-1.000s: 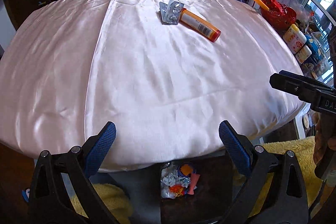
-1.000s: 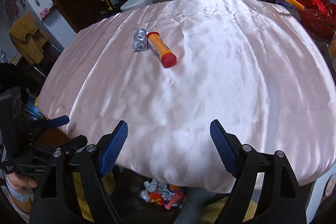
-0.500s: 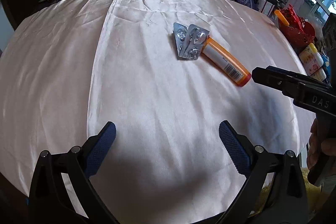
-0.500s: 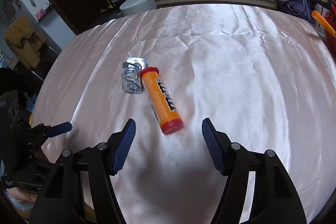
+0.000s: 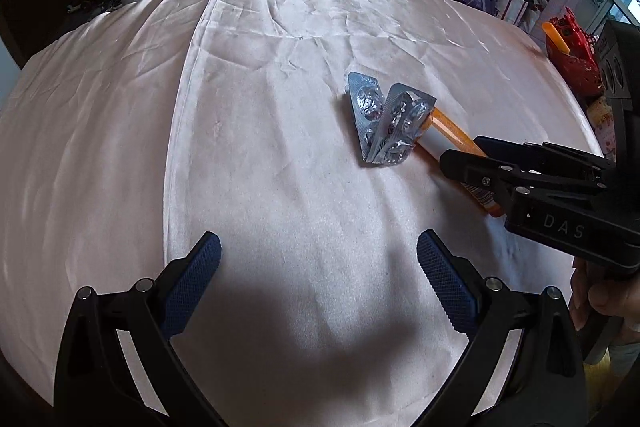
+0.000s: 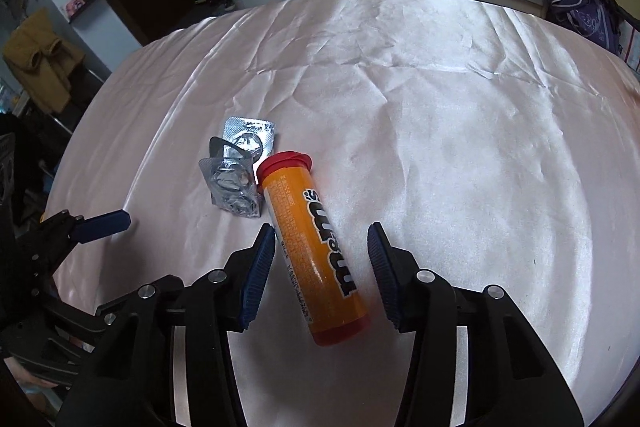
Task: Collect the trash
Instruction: 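Grasp the silver blister pack with the left tool while the right tool grasps the orange M&M's tube, then carry blister pack and M&M's tube into the black bin while both tools open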
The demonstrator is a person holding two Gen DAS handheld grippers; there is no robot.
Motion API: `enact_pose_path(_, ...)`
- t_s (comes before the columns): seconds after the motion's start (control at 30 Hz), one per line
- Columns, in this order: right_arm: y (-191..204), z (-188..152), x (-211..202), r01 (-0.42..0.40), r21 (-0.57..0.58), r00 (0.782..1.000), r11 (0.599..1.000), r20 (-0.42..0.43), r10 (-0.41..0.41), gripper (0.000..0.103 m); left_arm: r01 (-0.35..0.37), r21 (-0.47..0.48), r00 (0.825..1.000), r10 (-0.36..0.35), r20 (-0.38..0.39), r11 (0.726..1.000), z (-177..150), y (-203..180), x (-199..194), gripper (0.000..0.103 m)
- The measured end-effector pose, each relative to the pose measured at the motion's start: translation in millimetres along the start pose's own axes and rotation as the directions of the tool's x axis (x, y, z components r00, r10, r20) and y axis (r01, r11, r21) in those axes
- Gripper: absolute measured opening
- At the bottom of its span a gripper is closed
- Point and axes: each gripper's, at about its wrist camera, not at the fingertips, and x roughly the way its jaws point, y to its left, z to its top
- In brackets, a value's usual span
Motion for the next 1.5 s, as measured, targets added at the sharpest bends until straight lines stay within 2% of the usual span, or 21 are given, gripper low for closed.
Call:
enact_pose_path(0.07,-6.2,1.5,-1.2,0.018,0.004,1.000,1.000,0.012,-0.018,0.034,0.004,0.000,1.000,-0.004,0.004,1.000,5.3,-0.8,2.5,0.093)
enact_pose_path(0.1,-12.6,3.3,-2.9,0.027,0.013,0.999,1.000,0.019,-0.027,0.033,0.005,0.002,1.000,-0.005,0.005,1.000,8.5,-1.5,3.7,0.093)
enact_pose_path(0.3,-42.6,5.4,-10.3,0.033,0.069,0.999,0.997,0.030,-0.036,0.032,0.021,0.020,0.999,-0.021,0.025,1.000,28.3,-10.0,10.5,0.093)
enact_pose_path(0.43,-53.4,5.2,-11.5,-0.003,0.107,0.999,0.994,0.034,-0.001,0.032,0.031,0.033,0.999,-0.033,0.035,0.999,40.9,-16.8,17.9,0.093)
enact_pose_path(0.7,-42.8,6.6,-6.5,0.048,0.055,0.998,0.997,0.039,-0.051,0.032,0.044,0.047,0.998,-0.046,0.041,0.998,58.2,-27.8,33.3,0.093)
enact_pose_path(0.77,-41.5,6.5,-6.0,0.054,0.046,0.997,0.997,0.044,-0.056,0.031,0.046,0.053,0.998,-0.048,0.041,0.998,59.7,-29.1,36.9,0.087)
enact_pose_path(0.83,-40.6,6.6,-5.3,0.055,0.043,0.997,0.998,0.047,-0.057,0.030,0.058,0.057,0.998,-0.060,0.036,0.997,61.1,-28.4,40.2,0.060)
enact_pose_path(0.87,-41.5,6.7,-5.2,0.052,0.044,0.997,0.998,0.049,-0.054,0.030,0.050,0.066,0.997,-0.053,0.047,0.997,61.5,-28.8,39.0,0.057)
enact_pose_path(0.9,-42.4,6.6,-5.3,0.047,0.048,0.998,0.998,0.050,-0.049,0.030,0.054,0.075,0.997,-0.058,0.044,0.996,62.4,-29.7,38.7,0.042)
enact_pose_path(1.07,-43.7,5.5,-8.6,0.024,0.063,0.999,0.998,0.044,-0.027,0.029,0.047,0.074,0.997,-0.051,0.060,0.996,60.4,-25.4,28.3,0.040)
enact_pose_path(1.23,-36.9,-4.5,-27.2,-0.003,0.056,0.998,0.998,0.065,0.000,0.029,0.049,0.075,0.995,-0.055,0.081,0.996,46.6,-21.9,-0.5,0.040)
enact_pose_path(1.37,-26.4,-25.2,-47.5,-0.034,0.060,0.997,0.998,0.078,0.029,0.029,0.061,0.071,0.993,-0.068,0.099,0.996,23.3,-23.0,-29.2,0.040)
enact_pose_path(1.5,-17.6,-55.1,-71.4,-0.052,0.067,0.995,0.996,0.089,0.046,0.029,0.067,0.082,0.990,-0.076,0.118,0.994,-13.4,-27.3,-57.6,0.040)
